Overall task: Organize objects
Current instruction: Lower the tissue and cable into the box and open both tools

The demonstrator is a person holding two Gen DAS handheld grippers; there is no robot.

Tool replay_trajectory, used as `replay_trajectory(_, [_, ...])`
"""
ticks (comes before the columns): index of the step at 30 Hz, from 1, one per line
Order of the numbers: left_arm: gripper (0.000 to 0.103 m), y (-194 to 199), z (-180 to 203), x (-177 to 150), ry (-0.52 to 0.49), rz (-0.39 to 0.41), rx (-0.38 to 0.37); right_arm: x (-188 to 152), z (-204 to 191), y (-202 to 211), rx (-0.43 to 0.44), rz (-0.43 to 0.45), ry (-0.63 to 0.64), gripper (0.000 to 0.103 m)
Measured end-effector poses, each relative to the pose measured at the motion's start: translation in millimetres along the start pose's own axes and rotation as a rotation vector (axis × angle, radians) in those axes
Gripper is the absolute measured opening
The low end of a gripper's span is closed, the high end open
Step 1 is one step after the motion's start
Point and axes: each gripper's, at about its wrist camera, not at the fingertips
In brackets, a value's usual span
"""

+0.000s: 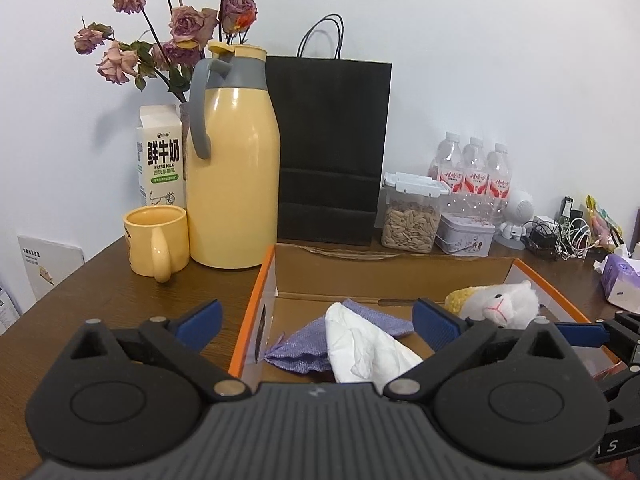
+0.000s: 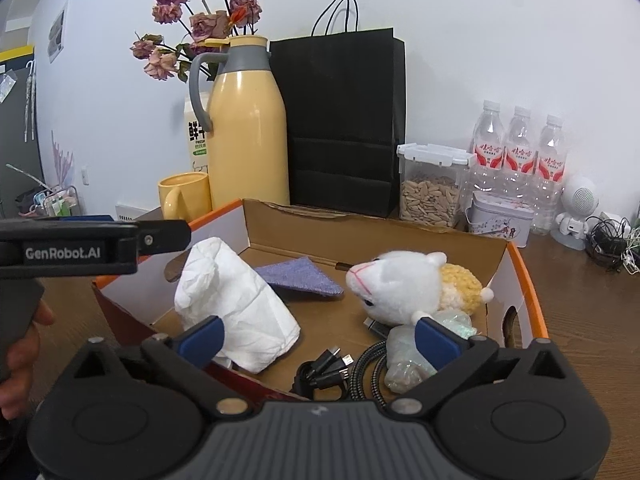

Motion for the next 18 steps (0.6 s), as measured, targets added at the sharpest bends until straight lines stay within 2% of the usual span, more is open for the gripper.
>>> replay_trajectory(9, [0.103,32,5,10,-0.012,0.047,-0.033,10,-4,32,-0.024,0.053,0.008,0.103])
replay_trajectory(18, [0.103,65,-3,15,-0.017,0.061,-0.022,8,-9,74,-0.055,0.079,0.004,0.103])
Point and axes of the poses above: each gripper's, at about its wrist camera, not at the fingertips, and y roughly against the way its jaws point, z to its right, x to its top, and after that the axes turned 14 degrees about y, right-handed
